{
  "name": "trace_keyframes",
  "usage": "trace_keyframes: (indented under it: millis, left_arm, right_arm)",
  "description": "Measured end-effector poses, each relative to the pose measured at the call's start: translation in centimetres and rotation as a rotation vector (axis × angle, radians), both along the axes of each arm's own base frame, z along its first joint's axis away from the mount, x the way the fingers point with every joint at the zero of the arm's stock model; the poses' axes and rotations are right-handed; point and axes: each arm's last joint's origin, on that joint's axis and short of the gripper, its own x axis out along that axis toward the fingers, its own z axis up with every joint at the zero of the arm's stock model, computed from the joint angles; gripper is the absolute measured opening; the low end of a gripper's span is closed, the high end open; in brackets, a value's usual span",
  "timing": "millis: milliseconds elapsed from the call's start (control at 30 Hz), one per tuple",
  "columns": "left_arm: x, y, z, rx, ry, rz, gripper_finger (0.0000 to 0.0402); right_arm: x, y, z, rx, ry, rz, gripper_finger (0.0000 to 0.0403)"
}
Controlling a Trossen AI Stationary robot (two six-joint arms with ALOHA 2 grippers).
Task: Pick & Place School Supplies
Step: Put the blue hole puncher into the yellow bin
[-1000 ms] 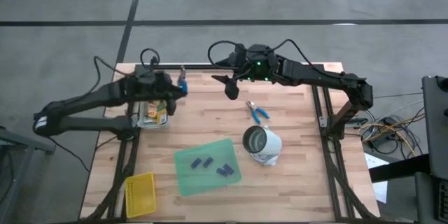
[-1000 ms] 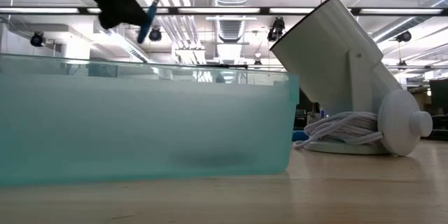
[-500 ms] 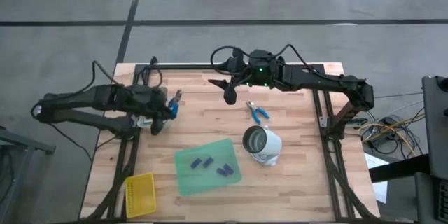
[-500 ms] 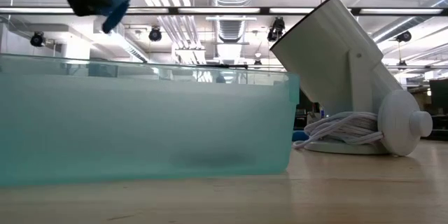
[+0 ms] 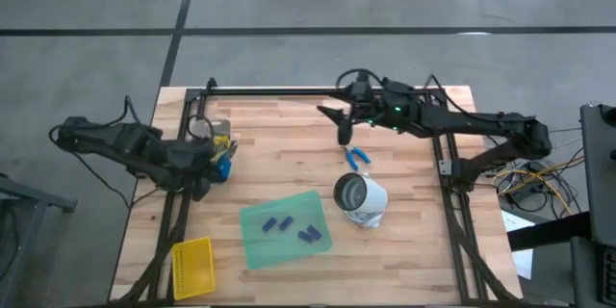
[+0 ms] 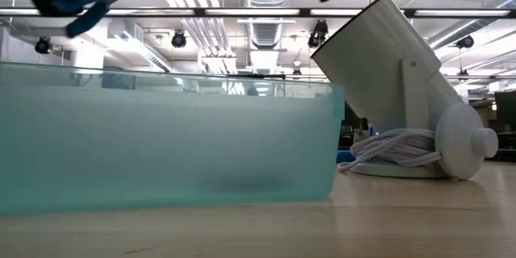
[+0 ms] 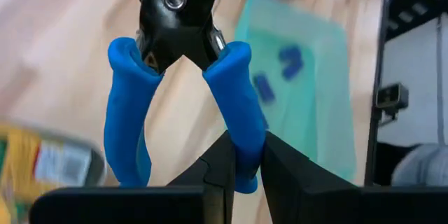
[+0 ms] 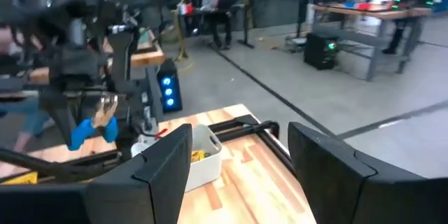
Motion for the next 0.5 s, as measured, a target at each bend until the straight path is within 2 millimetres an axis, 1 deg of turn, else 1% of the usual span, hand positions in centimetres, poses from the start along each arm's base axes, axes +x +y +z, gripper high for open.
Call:
trace_keyframes:
  millis: [133, 233, 367, 500]
  left_arm:
    - [-0.6, -0.6, -0.6, -0.122, 0.11, 0.018, 0.0057]
    - [-0.4, -1.1, -0.8, -0.208, 0.159, 0.042, 0.0057]
    - [0.0, -1.8, -1.1, -0.294, 0.227, 0.064, 0.0057]
    - [0.7, -2.7, -1.5, -0.403, 0.333, 0.121, 0.0057]
  right_arm:
    - [-2.4, 0.4, -0.3, 0.009, -0.06, -0.014, 0.0228]
    - [-3.3, 0.6, -0.6, -0.002, -0.116, -0.02, 0.0228]
    - [-3.5, 0.6, -1.4, -0.012, -0.152, -0.023, 0.0228]
    - [-2.9, 0.5, -2.5, 0.001, -0.116, -0.023, 0.0228]
